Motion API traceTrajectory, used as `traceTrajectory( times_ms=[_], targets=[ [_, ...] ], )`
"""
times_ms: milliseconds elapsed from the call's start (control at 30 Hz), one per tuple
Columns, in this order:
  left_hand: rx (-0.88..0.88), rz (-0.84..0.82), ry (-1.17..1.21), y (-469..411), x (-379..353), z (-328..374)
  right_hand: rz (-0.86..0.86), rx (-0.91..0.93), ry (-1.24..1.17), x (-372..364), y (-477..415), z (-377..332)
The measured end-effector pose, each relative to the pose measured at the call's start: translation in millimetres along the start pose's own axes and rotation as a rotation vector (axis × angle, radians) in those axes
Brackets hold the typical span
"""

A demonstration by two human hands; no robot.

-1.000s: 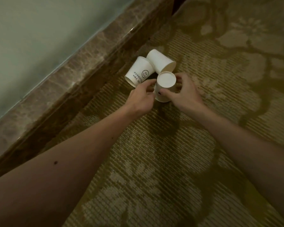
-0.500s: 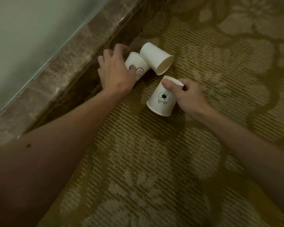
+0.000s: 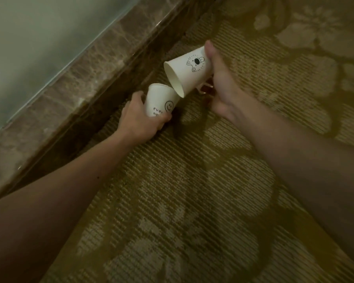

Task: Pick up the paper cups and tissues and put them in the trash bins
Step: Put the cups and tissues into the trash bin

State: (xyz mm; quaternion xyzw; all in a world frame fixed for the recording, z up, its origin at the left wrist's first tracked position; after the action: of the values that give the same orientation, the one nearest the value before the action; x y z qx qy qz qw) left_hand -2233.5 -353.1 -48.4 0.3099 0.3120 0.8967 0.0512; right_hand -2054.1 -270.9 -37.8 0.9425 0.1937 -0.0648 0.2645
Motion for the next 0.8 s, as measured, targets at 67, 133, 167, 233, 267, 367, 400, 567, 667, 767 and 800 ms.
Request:
traceTrajectory(
  times_ms=[67, 133, 167, 233, 267, 367, 400, 567, 667, 767, 800],
  targets=[
    [0.002, 0.015, 0.039, 13, 5, -11, 0.04, -0.026, -0.034, -6, 0, 1],
    [-0.002, 0.011, 0.098, 27, 10, -18, 0.057, -0.037, -0.043, -7, 9, 8],
    [0.003, -0.011, 0.167, 35, 13, -20, 0.054, -0.051, -0.045, -7, 18, 12],
    [0.017, -0.085, 0.403, 52, 13, -23, 0.05, -0.101, -0.074, -8, 49, 23],
    [0.034, -0.132, 0.519, 64, 12, -25, 0.064, -0.127, -0.093, -7, 71, 28],
    [0.044, -0.304, 0.682, 109, -1, -17, 0.135, -0.17, -0.169, -7, 151, 40],
    [0.044, -0.343, 0.682, 130, -8, -11, 0.157, -0.185, -0.201, -9, 182, 44],
    [0.078, -0.519, 0.727, 265, -36, 55, 0.279, -0.254, -0.437, -32, 358, 27],
    [0.062, -0.661, 0.74, 359, -24, 130, 0.359, -0.266, -0.518, -49, 465, -32],
    [0.032, -0.788, 0.73, 446, 8, 226, 0.399, -0.22, -0.59, -61, 561, -127],
    [0.02, -0.831, 0.723, 473, 21, 261, 0.404, -0.203, -0.59, -64, 591, -165]
  ],
)
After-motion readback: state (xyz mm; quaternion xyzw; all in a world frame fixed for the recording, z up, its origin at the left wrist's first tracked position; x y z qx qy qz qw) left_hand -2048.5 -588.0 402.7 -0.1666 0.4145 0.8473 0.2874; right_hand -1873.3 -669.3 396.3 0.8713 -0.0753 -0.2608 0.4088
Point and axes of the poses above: each hand's wrist, its own y-axis away from the middle knuckle, its own x-axis out of the back of the hand, z = x × y, the point moved 3 cm from there along -y, towards the middle knuckle, and after that the axes turned 15 degrees about -z, right-handed, at the moved point
